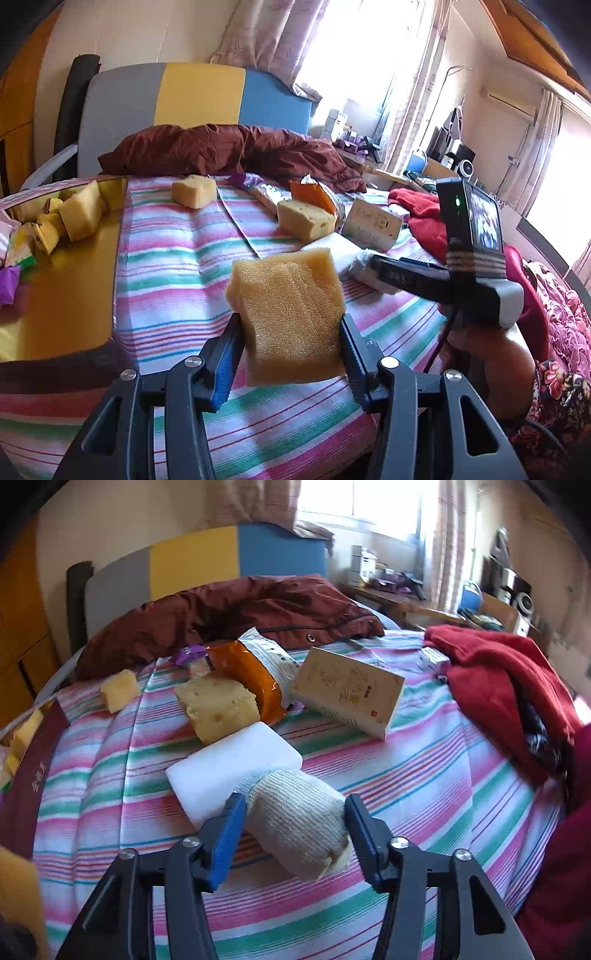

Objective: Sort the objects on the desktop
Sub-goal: 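Carry the sponge and grey sock over the gold tray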

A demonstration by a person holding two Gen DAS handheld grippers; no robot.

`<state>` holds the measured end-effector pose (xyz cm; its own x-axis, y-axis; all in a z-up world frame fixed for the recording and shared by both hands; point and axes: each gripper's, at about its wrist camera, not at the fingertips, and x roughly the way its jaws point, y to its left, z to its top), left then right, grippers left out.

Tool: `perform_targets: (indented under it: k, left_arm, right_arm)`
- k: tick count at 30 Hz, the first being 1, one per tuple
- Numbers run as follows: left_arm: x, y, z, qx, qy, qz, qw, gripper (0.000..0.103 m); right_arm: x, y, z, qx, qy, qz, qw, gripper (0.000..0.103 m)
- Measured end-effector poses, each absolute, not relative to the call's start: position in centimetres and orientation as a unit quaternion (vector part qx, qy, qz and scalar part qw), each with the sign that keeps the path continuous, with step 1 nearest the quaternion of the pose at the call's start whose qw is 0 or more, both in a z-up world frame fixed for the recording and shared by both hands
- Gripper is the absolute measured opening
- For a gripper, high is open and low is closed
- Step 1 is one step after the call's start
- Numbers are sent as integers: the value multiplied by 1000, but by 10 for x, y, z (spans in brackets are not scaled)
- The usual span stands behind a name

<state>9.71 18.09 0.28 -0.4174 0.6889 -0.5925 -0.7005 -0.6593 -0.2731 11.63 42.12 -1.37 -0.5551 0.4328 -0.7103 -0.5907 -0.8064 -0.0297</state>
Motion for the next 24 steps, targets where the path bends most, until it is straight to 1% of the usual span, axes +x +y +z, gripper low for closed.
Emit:
perform_targets:
  k: [1, 4, 6, 7, 8, 10, 13, 15, 16, 17, 19, 24]
  left_arm:
    - [96, 179, 5, -347, 3, 842, 413, 51]
    - [95, 175, 10, -341, -1, 845, 411, 51]
    - [95, 173, 12, -340, 0, 846, 411, 51]
    - [95, 172, 12, -338, 1, 847, 409, 51]
    - [95, 172, 12, -338, 3, 848, 408, 51]
    - [95, 171, 12, -338, 3, 848, 407, 51]
    - [92, 170, 12, -341, 0, 849, 405, 51]
    - [91, 168, 13, -341, -3, 849, 404, 51]
    - [91, 168, 15, -340, -4, 850, 403, 51]
    - [90, 167, 16, -340, -3, 850, 403, 51]
    - [89, 166, 19, -339, -4, 850, 402, 51]
    - [80, 156, 27, -336, -14, 856, 394, 51]
  right_arm:
    - [118, 420, -12, -370, 92, 875, 297, 40]
    - [123, 420, -9, -366, 94, 879, 292, 39]
    - [124, 423, -10, -365, 100, 878, 292, 42]
    - [125, 426, -11, -361, 116, 877, 294, 49]
    - [126, 431, -11, -356, 134, 875, 300, 75]
    - [125, 439, -13, -351, 160, 868, 313, 103]
    - [115, 444, -19, -365, 167, 863, 307, 100]
    - [106, 443, -28, -387, 168, 860, 289, 91]
    - [104, 442, -31, -393, 177, 860, 273, 73]
    - [103, 440, -33, -393, 185, 862, 260, 71]
    - [103, 428, -27, -387, 151, 868, 273, 64]
    - [104, 406, -4, -367, 119, 888, 249, 63]
